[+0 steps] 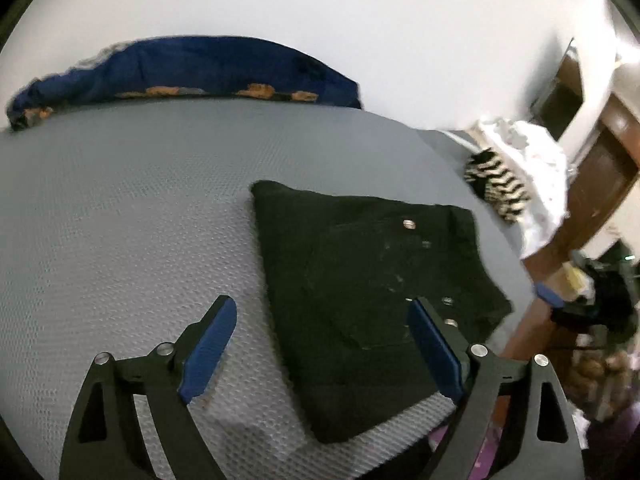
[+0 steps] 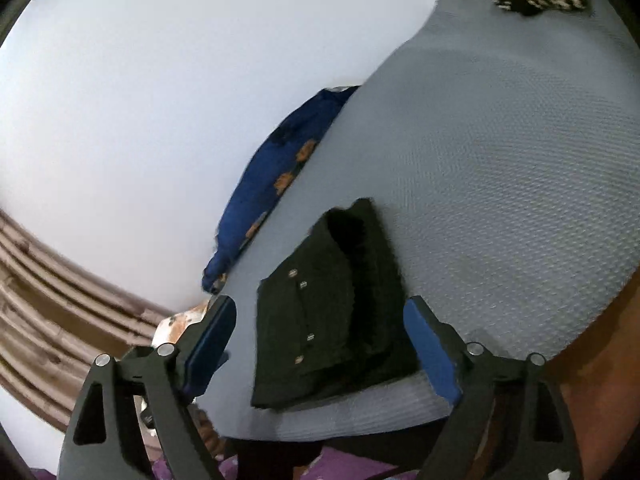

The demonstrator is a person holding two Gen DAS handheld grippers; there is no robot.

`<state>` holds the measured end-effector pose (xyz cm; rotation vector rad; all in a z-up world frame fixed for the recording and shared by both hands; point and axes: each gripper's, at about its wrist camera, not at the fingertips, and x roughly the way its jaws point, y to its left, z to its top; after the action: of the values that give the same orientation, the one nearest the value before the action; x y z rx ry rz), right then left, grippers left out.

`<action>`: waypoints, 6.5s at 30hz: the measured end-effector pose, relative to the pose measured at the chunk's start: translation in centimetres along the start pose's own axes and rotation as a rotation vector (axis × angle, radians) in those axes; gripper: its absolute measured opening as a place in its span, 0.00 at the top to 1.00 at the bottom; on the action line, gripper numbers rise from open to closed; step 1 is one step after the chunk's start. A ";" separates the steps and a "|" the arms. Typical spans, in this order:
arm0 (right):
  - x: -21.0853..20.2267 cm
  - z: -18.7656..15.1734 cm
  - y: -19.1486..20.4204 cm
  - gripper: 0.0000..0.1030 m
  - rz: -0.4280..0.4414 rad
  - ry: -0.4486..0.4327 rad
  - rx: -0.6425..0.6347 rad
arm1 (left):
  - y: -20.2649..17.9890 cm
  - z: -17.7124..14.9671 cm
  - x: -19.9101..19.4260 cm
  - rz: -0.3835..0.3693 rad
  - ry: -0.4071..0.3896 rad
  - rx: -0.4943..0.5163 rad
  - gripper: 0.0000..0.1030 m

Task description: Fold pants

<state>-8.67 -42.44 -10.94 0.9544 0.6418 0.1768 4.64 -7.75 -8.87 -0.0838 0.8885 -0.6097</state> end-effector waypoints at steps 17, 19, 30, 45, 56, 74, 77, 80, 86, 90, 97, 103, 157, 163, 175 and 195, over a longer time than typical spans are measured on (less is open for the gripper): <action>3.2 -3.7 4.5 0.16 -0.247 0.041 -0.281 | -2.3 0.2 1.4 0.212 -0.016 0.160 0.14; 3.4 -3.7 4.2 0.15 -0.257 0.045 -0.287 | -2.4 0.3 1.8 0.216 -0.008 0.164 0.14; 3.4 -2.8 2.3 0.13 -0.260 0.063 -0.235 | -2.5 0.9 4.3 0.246 0.033 0.175 0.13; 6.3 0.9 1.5 0.09 -0.261 0.152 -0.350 | -1.0 2.4 8.2 0.232 0.099 0.142 0.09; 6.0 1.1 2.2 0.09 -0.296 0.112 -0.336 | -1.6 2.3 8.4 0.255 0.074 0.167 0.09; 3.7 0.4 2.4 0.05 -0.340 0.008 -0.270 | -1.4 1.4 6.2 0.248 0.050 0.141 0.09; 3.5 0.7 1.4 0.05 -0.321 0.002 -0.241 | -1.0 1.3 5.7 0.264 0.049 0.122 0.09; 3.6 0.7 1.1 0.05 -0.326 0.002 -0.246 | -1.0 1.1 5.1 0.281 0.036 0.117 0.09; 4.0 0.6 0.5 0.05 -0.335 0.024 -0.255 | -1.3 0.8 4.4 0.329 0.032 0.133 0.09; 4.1 0.5 0.2 0.05 -0.336 0.027 -0.257 | -1.3 0.5 4.3 0.327 0.044 0.129 0.09; 4.4 0.4 -0.5 0.05 -0.326 0.041 -0.234 | -1.4 -0.5 5.1 0.361 0.078 0.127 0.09; 5.1 0.5 -0.7 0.05 -0.282 0.067 -0.235 | 0.4 -0.2 6.5 0.170 0.189 0.035 0.09; 10.2 0.8 1.8 0.75 -0.036 0.319 -0.271 | 5.7 2.2 4.1 -0.183 0.072 -0.124 0.83; 12.5 0.0 4.1 0.76 0.007 0.341 -0.289 | 7.4 3.1 1.7 -0.103 0.025 -0.117 0.83; 19.5 -0.6 10.5 0.76 0.074 0.403 -0.356 | 13.1 6.4 -1.4 0.023 -0.046 -0.114 0.83; 30.8 -0.1 16.5 0.76 0.141 0.464 -0.414 | 22.3 13.2 -1.5 0.170 -0.138 -0.112 0.83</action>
<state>18.17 -20.12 -10.99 0.5555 0.9187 0.6448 24.15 9.22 -6.41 -0.1481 0.7867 -0.3909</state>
